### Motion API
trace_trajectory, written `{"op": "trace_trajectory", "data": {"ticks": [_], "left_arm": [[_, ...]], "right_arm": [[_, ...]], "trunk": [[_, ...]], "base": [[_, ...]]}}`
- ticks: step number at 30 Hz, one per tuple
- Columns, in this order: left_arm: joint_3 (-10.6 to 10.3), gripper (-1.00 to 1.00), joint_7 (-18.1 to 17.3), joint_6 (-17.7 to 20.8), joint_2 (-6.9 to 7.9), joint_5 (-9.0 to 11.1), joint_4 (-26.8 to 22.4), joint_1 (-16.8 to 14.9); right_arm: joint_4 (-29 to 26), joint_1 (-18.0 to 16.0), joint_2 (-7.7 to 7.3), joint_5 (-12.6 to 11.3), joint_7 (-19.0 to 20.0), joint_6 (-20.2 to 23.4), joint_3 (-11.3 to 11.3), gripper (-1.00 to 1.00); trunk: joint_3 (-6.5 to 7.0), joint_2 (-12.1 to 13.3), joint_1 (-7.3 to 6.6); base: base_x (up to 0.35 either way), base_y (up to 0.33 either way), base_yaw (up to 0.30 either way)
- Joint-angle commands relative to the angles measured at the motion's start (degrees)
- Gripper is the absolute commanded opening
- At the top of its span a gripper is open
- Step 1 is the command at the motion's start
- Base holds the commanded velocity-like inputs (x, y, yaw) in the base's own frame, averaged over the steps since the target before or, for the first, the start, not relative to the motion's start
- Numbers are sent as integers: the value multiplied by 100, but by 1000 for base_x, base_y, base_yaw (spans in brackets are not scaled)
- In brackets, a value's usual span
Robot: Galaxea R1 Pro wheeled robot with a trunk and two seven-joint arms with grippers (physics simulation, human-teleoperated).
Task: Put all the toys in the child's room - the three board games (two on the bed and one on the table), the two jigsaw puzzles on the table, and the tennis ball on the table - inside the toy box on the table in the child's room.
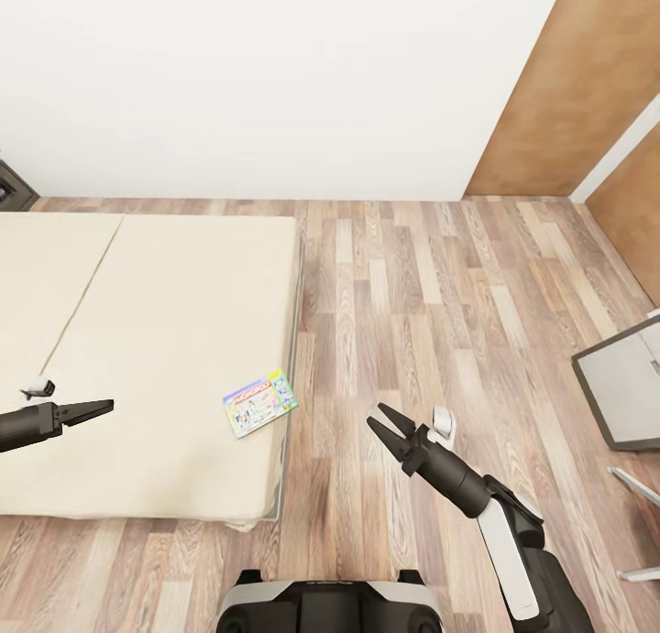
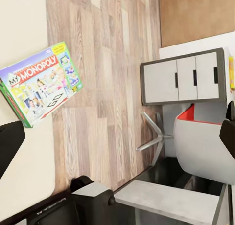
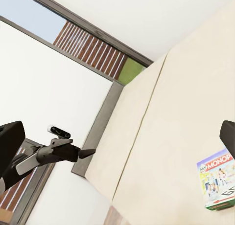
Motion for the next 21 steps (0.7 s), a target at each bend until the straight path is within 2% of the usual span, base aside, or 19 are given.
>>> {"op": "trace_trajectory", "data": {"ticks": [1,21], "left_arm": [[-1,100,-23,61,1,-3,1,-3],[-6,100,-23,61,1,1,1,-3]], "right_arm": [[1,-3,4,-26,17,54,-11,100],[6,-2,11,-26,-1,55,-8,100]], "trunk": [[3,-8,3],[194,-8,3]], "base": [[0,0,0],[0,0,0]]}}
